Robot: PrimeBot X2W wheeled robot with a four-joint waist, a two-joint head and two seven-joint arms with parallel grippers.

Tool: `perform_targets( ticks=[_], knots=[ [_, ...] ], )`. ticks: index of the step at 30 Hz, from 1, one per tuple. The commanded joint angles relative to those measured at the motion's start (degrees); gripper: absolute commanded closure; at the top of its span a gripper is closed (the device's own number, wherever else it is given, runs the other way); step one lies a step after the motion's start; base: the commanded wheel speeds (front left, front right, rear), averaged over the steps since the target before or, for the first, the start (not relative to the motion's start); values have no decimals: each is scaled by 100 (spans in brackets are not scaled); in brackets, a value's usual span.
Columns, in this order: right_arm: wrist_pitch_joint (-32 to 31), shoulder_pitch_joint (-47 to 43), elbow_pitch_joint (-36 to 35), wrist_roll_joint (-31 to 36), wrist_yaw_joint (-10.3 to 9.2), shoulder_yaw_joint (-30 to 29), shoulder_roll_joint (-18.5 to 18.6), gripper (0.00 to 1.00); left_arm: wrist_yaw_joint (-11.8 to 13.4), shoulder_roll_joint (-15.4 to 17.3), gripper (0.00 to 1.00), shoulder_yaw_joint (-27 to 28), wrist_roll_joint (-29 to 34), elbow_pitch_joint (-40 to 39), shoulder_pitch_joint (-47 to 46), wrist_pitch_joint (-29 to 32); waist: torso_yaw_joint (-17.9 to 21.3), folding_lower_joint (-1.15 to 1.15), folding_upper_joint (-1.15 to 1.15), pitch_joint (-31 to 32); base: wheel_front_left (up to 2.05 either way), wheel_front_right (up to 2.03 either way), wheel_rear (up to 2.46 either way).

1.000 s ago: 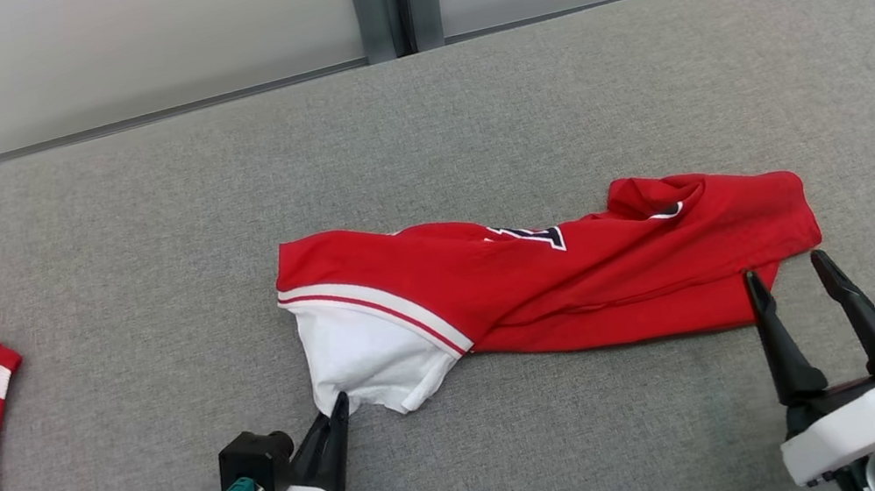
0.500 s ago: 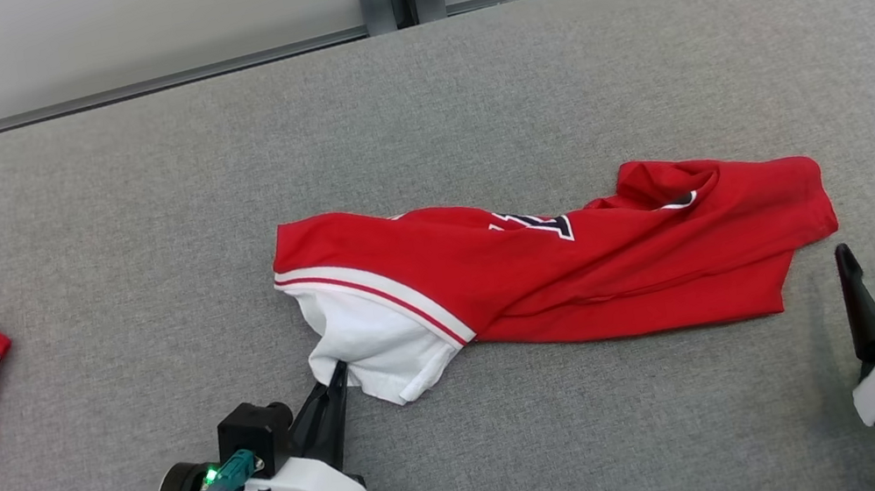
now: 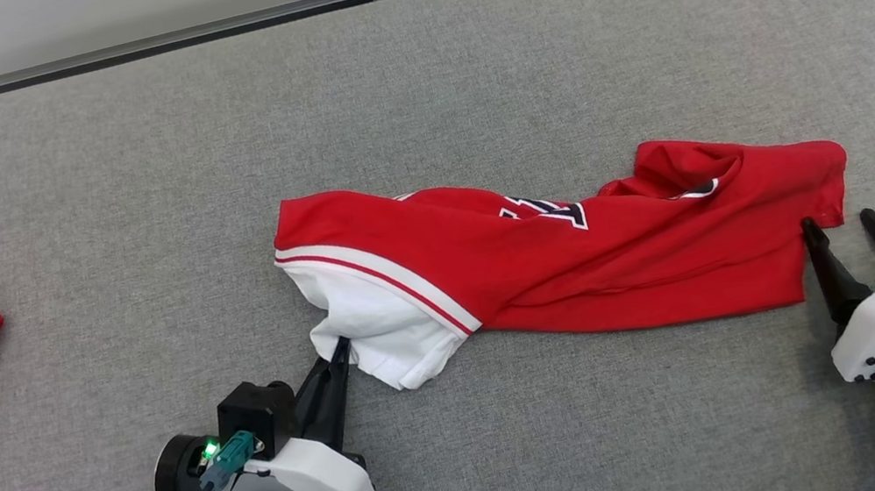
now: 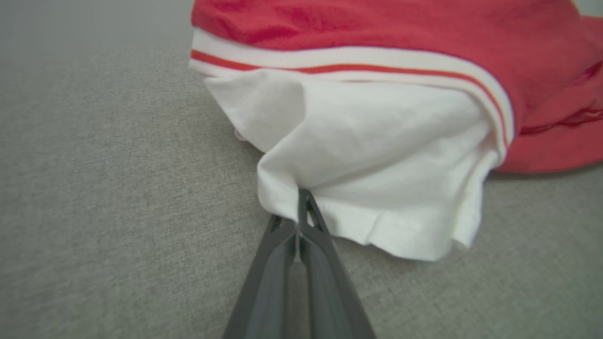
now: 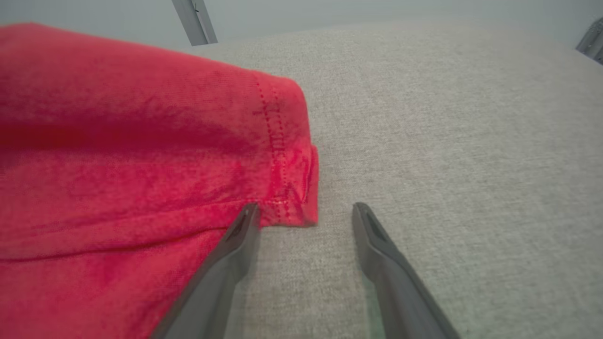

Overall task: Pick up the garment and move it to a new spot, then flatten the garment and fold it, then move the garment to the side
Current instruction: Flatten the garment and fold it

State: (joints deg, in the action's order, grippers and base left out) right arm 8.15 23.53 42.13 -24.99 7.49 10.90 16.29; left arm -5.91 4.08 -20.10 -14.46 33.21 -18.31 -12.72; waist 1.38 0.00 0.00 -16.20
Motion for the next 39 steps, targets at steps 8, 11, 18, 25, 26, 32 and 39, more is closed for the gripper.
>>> perform_targets(
  ticks=[8,11,18,25,26,32,39],
  knots=[
    [-121,316,355,-616,-5,765,292,100,59,73,100,-33,-19,51,-130,-34,-6,0,0,-102,0,0,0],
    [-12,327,422,-805,-6,890,374,100,97,69,100,-41,-29,33,-135,-60,-13,0,0,-106,0,0,0],
    [423,93,86,-1104,-5,914,622,100,248,176,100,106,-4,-406,-125,-202,-25,0,0,-53,0,0,0],
    [426,-216,-654,-1099,-4,801,903,100,420,358,100,320,6,-1135,50,-238,48,0,0,44,0,0,0],
    [398,-265,-811,-1066,-4,778,945,100,451,385,100,350,4,-1259,77,-241,62,0,0,73,0,0,0],
    [121,-518,-2013,-939,-4,365,1146,100,562,572,100,558,30,-2212,46,-250,112,0,0,215,0,0,0],
    [-490,-672,-3702,-750,-3,-394,1275,100,603,786,100,809,129,-3649,-463,-242,76,0,0,538,0,0,0]
  ],
)
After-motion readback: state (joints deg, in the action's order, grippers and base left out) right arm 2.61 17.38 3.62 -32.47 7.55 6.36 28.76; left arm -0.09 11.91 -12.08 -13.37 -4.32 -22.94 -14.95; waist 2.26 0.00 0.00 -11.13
